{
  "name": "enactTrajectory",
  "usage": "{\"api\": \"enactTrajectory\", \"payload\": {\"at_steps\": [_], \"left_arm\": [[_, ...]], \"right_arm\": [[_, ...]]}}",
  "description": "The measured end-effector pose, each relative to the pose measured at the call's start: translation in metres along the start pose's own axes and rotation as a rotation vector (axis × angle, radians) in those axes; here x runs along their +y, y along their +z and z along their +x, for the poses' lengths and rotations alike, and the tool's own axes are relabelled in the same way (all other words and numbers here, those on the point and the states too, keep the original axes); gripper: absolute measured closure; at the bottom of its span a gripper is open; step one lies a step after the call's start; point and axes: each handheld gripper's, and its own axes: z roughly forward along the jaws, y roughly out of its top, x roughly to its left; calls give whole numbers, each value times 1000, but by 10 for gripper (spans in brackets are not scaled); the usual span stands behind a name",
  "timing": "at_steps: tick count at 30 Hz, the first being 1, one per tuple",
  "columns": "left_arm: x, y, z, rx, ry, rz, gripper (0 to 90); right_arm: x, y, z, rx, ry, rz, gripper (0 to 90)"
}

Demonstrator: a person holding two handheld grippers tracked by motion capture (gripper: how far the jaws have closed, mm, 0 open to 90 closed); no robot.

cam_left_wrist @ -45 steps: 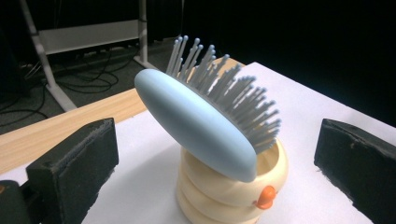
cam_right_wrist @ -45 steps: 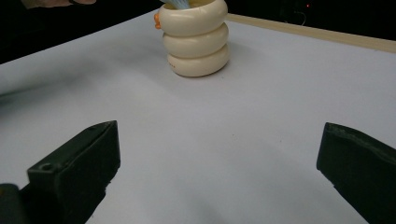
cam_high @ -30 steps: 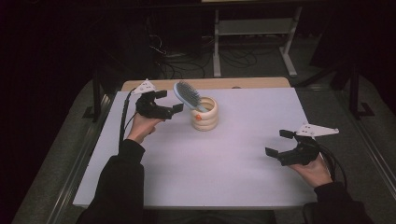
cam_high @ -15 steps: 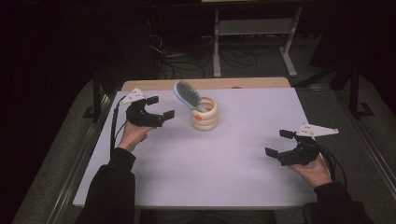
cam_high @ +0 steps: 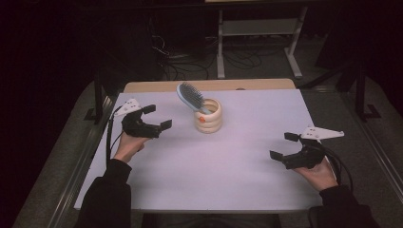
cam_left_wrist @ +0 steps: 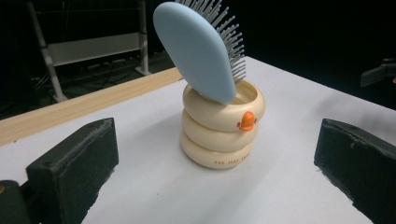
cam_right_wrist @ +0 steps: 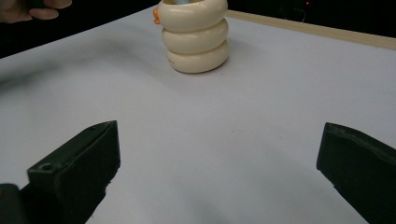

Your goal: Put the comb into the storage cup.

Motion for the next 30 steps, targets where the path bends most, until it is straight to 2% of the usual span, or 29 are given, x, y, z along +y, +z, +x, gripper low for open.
{"api": "enactTrajectory", "payload": {"at_steps": [13,21,30], "left_arm": [[-14,-18,-2,7,4,-1,0],[-25,-26,-2,25,1,16,0],[-34,-41,-3,52,3,-1,0]], "right_arm": [[-1,1,1,2,0,9,0],[-1,2,1,2,-3,14,0],[-2,1,1,2,-1,13,0]]}}
